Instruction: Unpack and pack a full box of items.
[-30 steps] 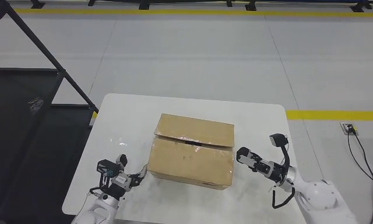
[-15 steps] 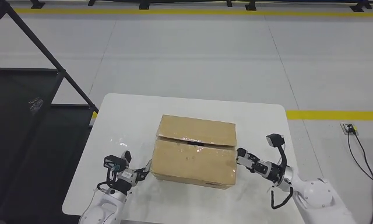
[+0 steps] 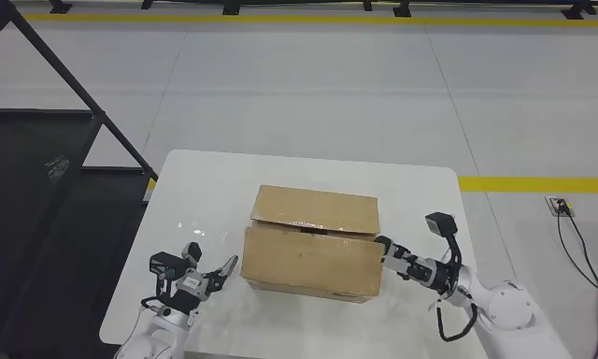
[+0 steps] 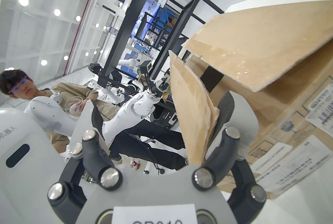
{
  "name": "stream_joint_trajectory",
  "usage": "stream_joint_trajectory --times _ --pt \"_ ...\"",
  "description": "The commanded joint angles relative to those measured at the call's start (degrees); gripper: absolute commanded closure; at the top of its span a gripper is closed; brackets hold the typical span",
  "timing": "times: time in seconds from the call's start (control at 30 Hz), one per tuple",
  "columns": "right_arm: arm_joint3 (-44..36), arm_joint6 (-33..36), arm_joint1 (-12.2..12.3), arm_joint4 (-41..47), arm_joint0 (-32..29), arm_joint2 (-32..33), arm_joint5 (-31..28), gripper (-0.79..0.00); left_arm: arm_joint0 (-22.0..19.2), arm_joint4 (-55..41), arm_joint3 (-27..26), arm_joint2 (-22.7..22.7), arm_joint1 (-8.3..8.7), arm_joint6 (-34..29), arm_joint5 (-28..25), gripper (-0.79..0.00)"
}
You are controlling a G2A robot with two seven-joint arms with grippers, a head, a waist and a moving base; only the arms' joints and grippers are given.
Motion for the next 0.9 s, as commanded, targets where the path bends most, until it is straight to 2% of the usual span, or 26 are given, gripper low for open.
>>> stream_joint_trajectory --times 0.0,0.07,0.2,0.33,0.57,0.7,0.77,0.87 --pt "-1.5 1.8 0.3 1.4 -1.1 0.4 -2.0 -0.785 0.0 -2.7 -0.7 -1.0 0.01 -0.7 -0.3 -0.785" --pt "-3.6 3.5 0.6 1.6 -2.2 0.6 -3.3 -0.785 0.1 -6.1 -2.0 -2.0 0.04 -1.9 -1.3 -0.785" --pt "-9.1 2.6 1.5 -0.6 -5.1 0.3 -4.2 -0.785 0.6 -8.8 -4.7 -4.1 0.32 -3.2 -4.2 -0.785" --pt "-14.2 1.4 2.9 -3.1 -7.9 -1.0 -5.4 -0.785 1.7 -10.3 -7.1 -5.8 0.76 -3.6 -10.8 -0.785" --pt "-16.7 -1.0 5.8 -8.2 -10.9 -2.6 -7.8 -0.785 5.6 -7.2 -10.3 -10.6 2.35 -5.5 -29.7 -0.785" --pt "-16.5 -1.9 6.7 -9.1 -11.5 -4.0 -8.7 -0.785 7.2 -4.6 -10.3 -12.5 3.14 -7.2 -37.9 -0.785" --pt "-16.2 -2.4 7.2 -9.1 -11.4 -5.1 -9.2 -0.785 7.7 -2.1 -9.8 -12.9 3.46 -7.7 -40.7 -0.785" --pt "-15.5 -3.0 7.6 -7.9 -11.0 -6.2 -9.8 -0.785 7.4 1.0 -8.8 -12.8 3.68 -7.8 -41.5 -0.785"
